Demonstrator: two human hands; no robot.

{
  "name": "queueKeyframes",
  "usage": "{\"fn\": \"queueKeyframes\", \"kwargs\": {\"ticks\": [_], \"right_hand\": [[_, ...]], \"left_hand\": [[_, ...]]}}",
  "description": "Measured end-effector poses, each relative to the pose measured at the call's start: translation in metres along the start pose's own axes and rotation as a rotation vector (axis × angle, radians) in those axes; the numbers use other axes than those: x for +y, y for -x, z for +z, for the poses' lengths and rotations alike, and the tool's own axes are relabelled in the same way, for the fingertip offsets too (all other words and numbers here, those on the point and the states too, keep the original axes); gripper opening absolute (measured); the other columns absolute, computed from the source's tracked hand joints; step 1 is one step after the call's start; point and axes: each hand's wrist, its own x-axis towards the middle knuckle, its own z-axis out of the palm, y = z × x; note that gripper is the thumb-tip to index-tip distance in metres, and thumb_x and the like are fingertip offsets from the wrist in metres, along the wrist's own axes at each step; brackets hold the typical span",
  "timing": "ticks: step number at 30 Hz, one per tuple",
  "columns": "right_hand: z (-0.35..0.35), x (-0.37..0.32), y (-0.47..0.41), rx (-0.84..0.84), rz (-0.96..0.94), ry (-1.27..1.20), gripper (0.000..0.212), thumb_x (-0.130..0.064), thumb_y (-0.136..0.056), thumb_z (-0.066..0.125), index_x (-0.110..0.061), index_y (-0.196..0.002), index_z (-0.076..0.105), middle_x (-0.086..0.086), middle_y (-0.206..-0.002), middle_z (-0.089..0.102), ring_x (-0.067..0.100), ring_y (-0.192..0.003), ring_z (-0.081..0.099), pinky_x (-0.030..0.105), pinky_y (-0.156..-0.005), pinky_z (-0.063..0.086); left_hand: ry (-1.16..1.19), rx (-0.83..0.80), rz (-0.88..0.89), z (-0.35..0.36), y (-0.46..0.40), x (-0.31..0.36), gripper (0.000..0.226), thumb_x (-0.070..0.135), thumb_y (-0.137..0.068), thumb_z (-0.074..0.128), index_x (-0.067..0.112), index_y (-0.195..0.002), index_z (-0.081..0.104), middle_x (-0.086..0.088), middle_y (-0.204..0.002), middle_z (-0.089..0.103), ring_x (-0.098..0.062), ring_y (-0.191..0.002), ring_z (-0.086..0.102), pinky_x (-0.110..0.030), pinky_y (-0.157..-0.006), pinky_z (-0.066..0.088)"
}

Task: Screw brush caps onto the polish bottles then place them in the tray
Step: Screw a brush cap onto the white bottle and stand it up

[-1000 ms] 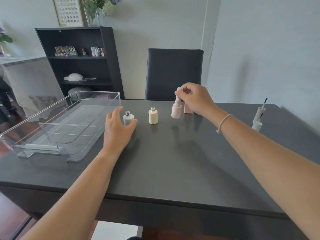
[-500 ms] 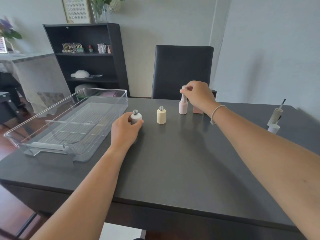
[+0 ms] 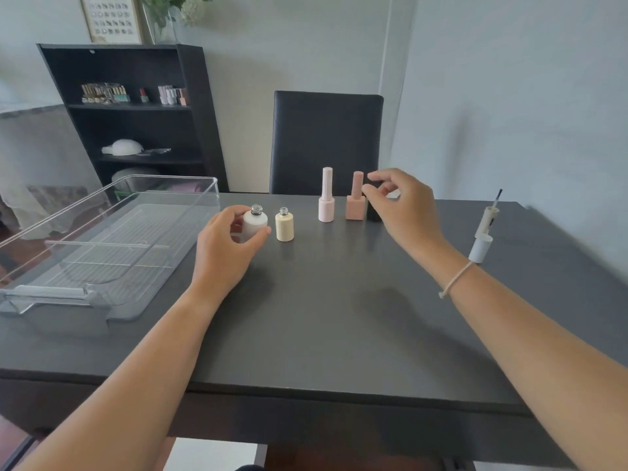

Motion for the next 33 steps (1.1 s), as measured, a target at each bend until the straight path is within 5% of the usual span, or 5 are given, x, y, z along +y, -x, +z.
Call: {"fn": "queueKeyframes", "kwargs": {"ticks": [11, 19, 24, 29, 33], "right_hand": [[-0.099, 0.067, 0.046, 0.349, 0.222, 0.173, 0.038, -0.038, -0.078, 0.065, -0.021, -0.109, 0.052, -0.01, -0.103, 0.04, 0.001, -0.09, 0.042, 0.019, -0.071, 0.031], [-0.095, 0.085, 0.047, 0.091, 0.509, 0.216, 0.034, -0.037, -0.079, 0.063, -0.016, -0.104, 0.054, 0.003, -0.106, 0.057, 0.023, -0.092, 0.054, 0.031, -0.074, 0.038], [-0.084, 0.078, 0.045, 0.048, 0.466, 0.173, 0.02, -0.025, -0.085, 0.058, -0.013, -0.1, 0.061, 0.004, -0.095, 0.067, 0.027, -0.095, 0.059, 0.029, -0.072, 0.039], [-0.054, 0.051, 0.046, -0.092, 0.276, -0.039, 0.017, -0.022, -0.086, 0.058, -0.016, -0.101, 0.064, -0.002, -0.094, 0.06, 0.002, -0.07, 0.053, 0.009, -0.061, 0.041], [-0.035, 0.032, 0.05, -0.247, 0.2, -0.203, 0.029, -0.019, -0.09, 0.053, -0.021, -0.118, 0.058, -0.004, -0.096, 0.052, 0.013, -0.08, 0.052, 0.015, -0.048, 0.05]], "left_hand": [[0.146, -0.215, 0.183, 0.037, 0.026, 0.039, 0.03, 0.019, -0.073, 0.075, 0.029, -0.096, 0.058, 0.017, -0.095, 0.058, -0.006, -0.083, 0.059, -0.005, -0.071, 0.045], [0.118, -0.38, 0.235, 0.068, 0.033, 0.057, 0.029, 0.023, -0.074, 0.073, 0.03, -0.097, 0.058, 0.003, -0.101, 0.061, -0.006, -0.087, 0.057, -0.004, -0.072, 0.043], [0.119, -0.349, 0.195, 0.074, 0.028, 0.054, 0.028, 0.024, -0.074, 0.074, 0.029, -0.097, 0.058, 0.001, -0.102, 0.061, -0.006, -0.086, 0.057, -0.003, -0.07, 0.041], [0.106, -0.332, 0.187, 0.075, 0.029, 0.052, 0.03, 0.025, -0.072, 0.074, 0.029, -0.096, 0.057, 0.003, -0.102, 0.059, -0.005, -0.09, 0.056, -0.006, -0.071, 0.043], [0.115, -0.302, 0.2, 0.074, 0.032, 0.053, 0.031, 0.019, -0.071, 0.074, 0.029, -0.095, 0.058, 0.004, -0.1, 0.056, 0.005, -0.088, 0.052, -0.002, -0.071, 0.04]]}}
